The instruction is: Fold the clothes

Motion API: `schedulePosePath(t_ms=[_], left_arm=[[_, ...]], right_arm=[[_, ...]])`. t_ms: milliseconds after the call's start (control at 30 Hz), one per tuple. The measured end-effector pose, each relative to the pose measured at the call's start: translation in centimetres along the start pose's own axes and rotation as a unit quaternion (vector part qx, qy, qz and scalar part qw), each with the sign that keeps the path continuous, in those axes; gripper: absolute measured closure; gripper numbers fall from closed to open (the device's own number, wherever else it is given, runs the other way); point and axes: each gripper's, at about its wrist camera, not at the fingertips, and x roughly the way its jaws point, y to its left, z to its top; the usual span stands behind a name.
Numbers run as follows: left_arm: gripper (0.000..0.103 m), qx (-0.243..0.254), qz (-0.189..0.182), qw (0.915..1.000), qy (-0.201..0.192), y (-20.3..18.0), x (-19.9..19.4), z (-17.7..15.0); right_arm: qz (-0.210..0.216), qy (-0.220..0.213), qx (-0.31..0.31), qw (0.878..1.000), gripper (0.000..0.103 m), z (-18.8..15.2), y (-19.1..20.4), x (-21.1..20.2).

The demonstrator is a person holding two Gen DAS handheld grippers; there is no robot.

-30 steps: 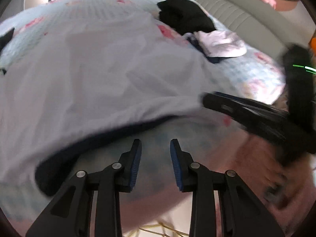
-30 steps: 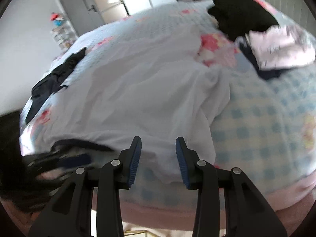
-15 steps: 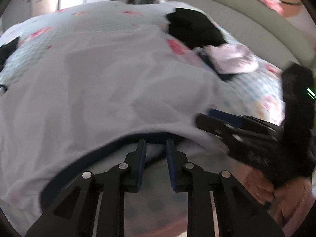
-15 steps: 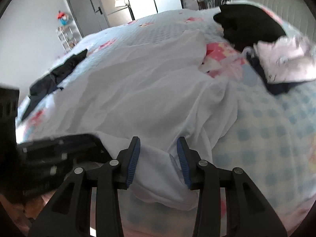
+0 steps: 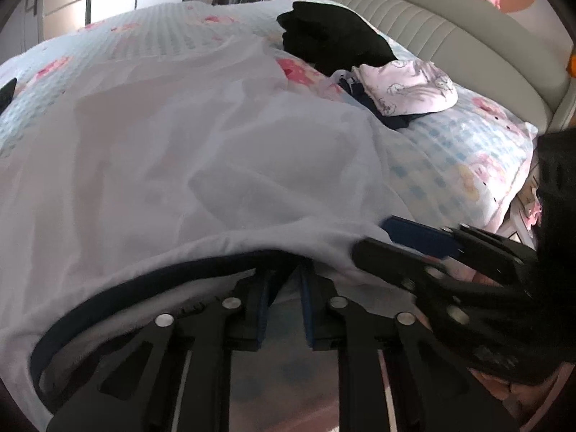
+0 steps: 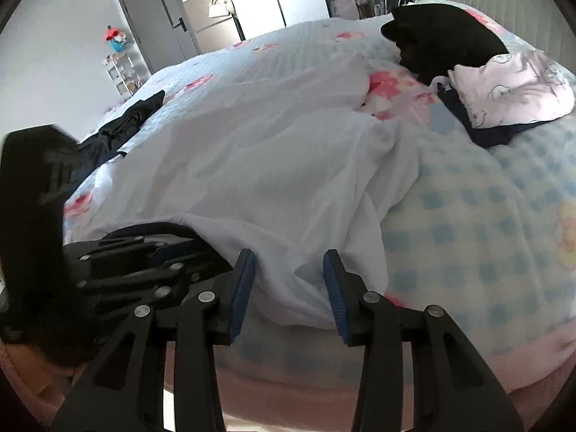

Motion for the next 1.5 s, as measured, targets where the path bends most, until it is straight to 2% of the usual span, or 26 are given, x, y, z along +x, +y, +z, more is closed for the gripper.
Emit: schedulePosePath(t_ms=[200, 400, 533, 667, 767, 867, 967, 1100, 1200, 1233, 1267, 1300, 1333, 1433, 1500], left_arm=[[0.097, -0.020, -0.030, 0.9993, 0.007, 0.2, -1.0, -1.9], [0.097, -0.026, -0.052, 0.9977, 0.034, 0.2, -1.2, -4.5], [0.097, -0.018, -0.064, 0.9969, 0.042, 0.0, -1.7, -4.9], [0.096, -0.023, -0.086, 0.9948, 0.048, 0.3, -2.4, -4.8], [0.096, -0.022, -0.086, 0.9953, 0.039, 0.5, -3.3, -4.9], [0.096, -0.054, -0.089, 0.9942, 0.027, 2.0, -3.8, -4.8], [0.096, -0.089, -0.090, 0.9919, 0.005, 3.4, -4.3, -4.2], [0.096, -0.088, -0.064, 0.9941, -0.006, 3.5, -4.0, -2.8], [0.095, -0.069, -0.058, 0.9959, -0.006, 2.8, -3.2, -1.6], [0.087, -0.063, -0.059, 0.9962, -0.006, 2.7, -3.0, -1.2], [0.064, -0.053, -0.055, 0.9970, -0.005, 2.5, -2.6, -0.9], [0.054, -0.041, -0.047, 0.9980, -0.004, 2.2, -2.2, -0.5], [0.052, -0.030, -0.041, 0.9987, -0.004, 1.9, -1.8, -0.1], [0.052, -0.006, -0.030, 0.9995, -0.007, 1.0, -0.5, 0.9], [0.053, 0.002, -0.037, 0.9993, -0.010, 0.5, 0.0, 1.2]], right_arm=[[-0.029, 0.008, -0.007, 1.000, 0.060, -0.6, 0.4, 1.0], [-0.021, 0.010, 0.019, 1.000, 0.060, -1.3, -0.6, 0.5], [-0.017, 0.010, 0.038, 0.999, 0.060, -1.6, -0.8, 0.2], [0.012, -0.011, 0.060, 0.998, 0.060, -1.8, -0.6, -1.7], [0.044, -0.021, 0.094, 0.994, 0.060, -2.8, -0.8, -2.9], [0.057, -0.015, 0.110, 0.992, 0.059, -3.4, -0.7, -3.0], [0.052, -0.013, 0.094, 0.994, 0.058, -3.4, 0.2, -2.8], [0.041, -0.022, 0.068, 0.997, 0.057, -3.2, 1.4, -2.6], [-0.018, -0.005, 0.049, 0.999, 0.058, -3.5, 1.4, -1.6], [-0.022, -0.007, 0.047, 0.999, 0.058, -3.4, 1.3, -1.6], [-0.026, -0.009, 0.046, 0.999, 0.058, -3.2, 1.2, -1.7], [-0.030, -0.011, 0.044, 0.999, 0.058, -3.1, 1.0, -1.7], [-0.037, -0.017, 0.036, 0.999, 0.058, -2.8, 1.0, -1.8], [-0.078, -0.045, 0.009, 0.996, 0.058, -1.2, 0.6, -2.1], [-0.087, -0.053, 0.028, 0.994, 0.058, -0.7, -0.5, -2.2]])
